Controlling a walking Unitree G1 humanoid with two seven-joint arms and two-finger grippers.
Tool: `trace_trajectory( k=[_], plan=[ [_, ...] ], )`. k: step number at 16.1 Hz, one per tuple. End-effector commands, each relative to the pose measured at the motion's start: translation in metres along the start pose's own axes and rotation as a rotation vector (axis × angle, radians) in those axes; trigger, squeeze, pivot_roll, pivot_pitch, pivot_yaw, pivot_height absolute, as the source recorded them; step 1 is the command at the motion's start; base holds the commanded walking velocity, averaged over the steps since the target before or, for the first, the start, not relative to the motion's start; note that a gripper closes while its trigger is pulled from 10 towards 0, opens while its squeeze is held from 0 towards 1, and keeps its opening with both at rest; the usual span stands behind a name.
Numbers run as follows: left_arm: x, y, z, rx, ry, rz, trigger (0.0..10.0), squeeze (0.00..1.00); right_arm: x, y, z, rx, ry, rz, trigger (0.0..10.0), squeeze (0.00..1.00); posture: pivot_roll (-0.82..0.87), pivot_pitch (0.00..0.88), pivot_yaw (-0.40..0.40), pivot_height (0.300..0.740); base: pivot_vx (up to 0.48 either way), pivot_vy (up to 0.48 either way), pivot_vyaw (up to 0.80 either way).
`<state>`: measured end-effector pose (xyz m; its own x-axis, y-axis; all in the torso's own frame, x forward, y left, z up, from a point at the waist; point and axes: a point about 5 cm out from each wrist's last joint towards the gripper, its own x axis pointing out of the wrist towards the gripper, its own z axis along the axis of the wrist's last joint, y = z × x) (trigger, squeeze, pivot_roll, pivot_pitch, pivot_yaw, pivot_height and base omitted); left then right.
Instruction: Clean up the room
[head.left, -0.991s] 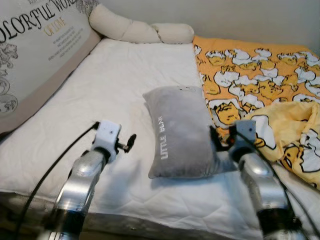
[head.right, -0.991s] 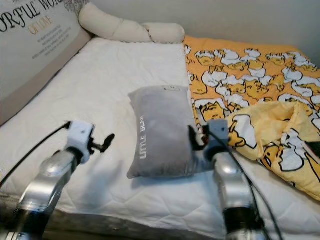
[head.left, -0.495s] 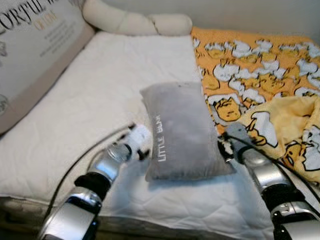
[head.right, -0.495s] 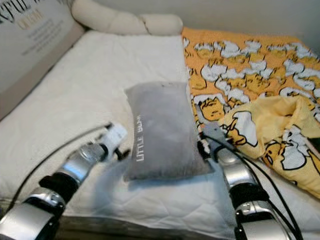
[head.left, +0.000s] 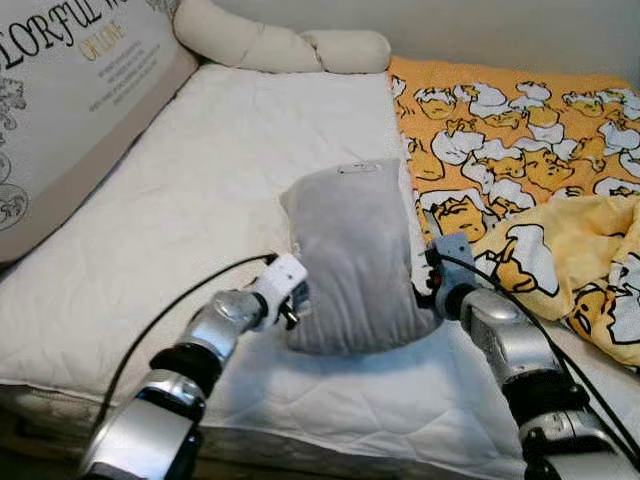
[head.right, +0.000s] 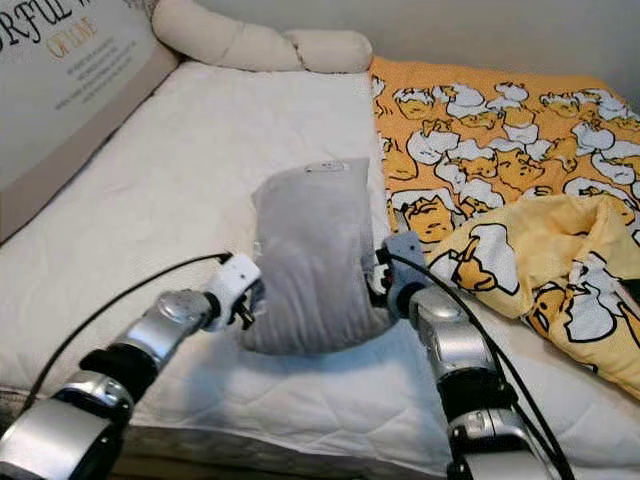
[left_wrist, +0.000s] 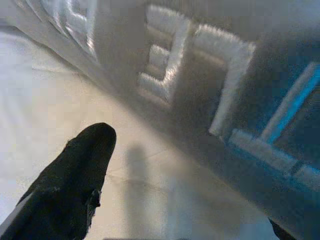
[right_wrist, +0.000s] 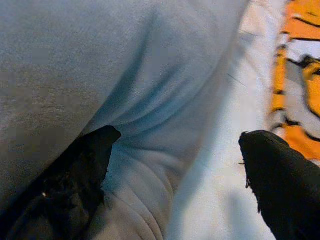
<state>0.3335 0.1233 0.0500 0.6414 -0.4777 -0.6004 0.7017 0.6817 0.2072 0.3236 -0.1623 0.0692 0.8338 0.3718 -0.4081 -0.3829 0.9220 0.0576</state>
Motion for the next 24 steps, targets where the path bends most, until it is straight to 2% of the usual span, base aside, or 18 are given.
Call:
trace_trajectory(
  k=[1,3,6,9,11,12,13,14,15,16,17,19,21,22,24],
  plan=[
    [-0.004,0.006,0.025,0.030,-0.116,-0.018,10.0,0.00,0.000,0.013,0.000,0.025,-0.008,0.092,10.0,0.00,-0.03,0.000,-0.018,0.740,0.000,0.000,0.00],
    [-0.026,0.018,0.023,0.081,-0.163,-0.074,10.0,0.00,-0.017,0.019,-0.012,0.015,0.025,0.203,10.0,0.00,-0.03,0.000,-0.020,0.740,0.000,0.000,0.00],
    [-0.049,0.014,0.005,0.132,-0.143,-0.134,10.0,0.00,-0.039,0.016,-0.030,0.032,0.066,0.259,10.0,0.00,-0.01,0.000,-0.022,0.740,0.000,0.000,0.00],
    [-0.065,0.003,-0.020,0.112,-0.087,-0.166,10.0,0.00,-0.057,-0.002,-0.044,0.053,0.108,0.173,10.0,0.00,-0.02,0.000,-0.012,0.740,0.000,0.000,0.00],
    [-0.069,0.003,-0.024,0.097,-0.076,-0.155,10.0,0.00,-0.060,-0.006,-0.045,0.049,0.114,0.154,10.0,0.00,-0.02,0.000,-0.008,0.740,0.000,0.000,0.00],
    [-0.078,0.011,-0.037,0.072,-0.038,-0.112,10.0,0.00,-0.066,-0.018,-0.045,0.059,0.118,0.105,10.0,0.00,-0.02,0.000,-0.007,0.740,0.000,0.000,0.00],
    [-0.083,0.018,-0.042,0.059,-0.022,-0.076,10.0,0.00,-0.069,-0.025,-0.044,0.070,0.112,0.069,10.0,0.05,-0.02,0.000,-0.007,0.740,0.000,0.000,0.00],
    [-0.087,0.026,-0.045,0.031,-0.014,-0.035,10.0,0.00,-0.070,-0.035,-0.043,0.103,0.094,0.004,10.0,1.00,-0.01,0.000,-0.009,0.740,0.000,0.000,0.00],
    [-0.090,0.034,-0.048,0.000,-0.009,0.005,10.0,0.00,-0.070,-0.044,-0.042,0.143,0.075,-0.062,10.0,1.00,-0.01,0.000,-0.009,0.740,0.000,0.000,0.00],
    [-0.094,0.049,-0.050,-0.095,-0.042,0.081,10.0,1.00,-0.071,-0.059,-0.038,0.191,0.037,-0.168,10.0,1.00,-0.01,0.000,-0.008,0.740,0.000,0.000,0.00],
    [-0.097,0.058,-0.050,-0.166,-0.082,0.122,10.0,1.00,-0.072,-0.067,-0.036,0.232,0.006,-0.229,10.0,1.00,-0.01,0.000,-0.008,0.740,0.000,0.000,0.00],
    [-0.093,0.061,-0.048,-0.242,-0.144,0.132,10.0,1.00,-0.067,-0.067,-0.036,0.287,-0.011,-0.214,10.0,1.00,-0.02,0.000,-0.003,0.740,0.000,0.000,0.00],
    [-0.075,0.055,-0.037,-0.384,-0.248,0.106,10.0,1.00,-0.055,-0.052,-0.036,0.428,-0.062,-0.106,10.0,1.00,-0.02,0.000,-0.004,0.740,0.000,0.000,0.00],
    [-0.072,0.053,-0.035,-0.417,-0.267,0.092,10.0,1.00,-0.052,-0.049,-0.036,0.454,-0.076,-0.083,10.0,1.00,-0.02,0.000,-0.004,0.740,0.000,0.000,0.00],
    [-0.053,0.040,-0.019,-0.588,-0.386,-0.037,10.0,1.00,-0.039,-0.032,-0.035,0.616,-0.149,0.034,10.0,1.00,-0.03,0.000,0.004,0.740,0.000,0.000,0.00]
  ],
)
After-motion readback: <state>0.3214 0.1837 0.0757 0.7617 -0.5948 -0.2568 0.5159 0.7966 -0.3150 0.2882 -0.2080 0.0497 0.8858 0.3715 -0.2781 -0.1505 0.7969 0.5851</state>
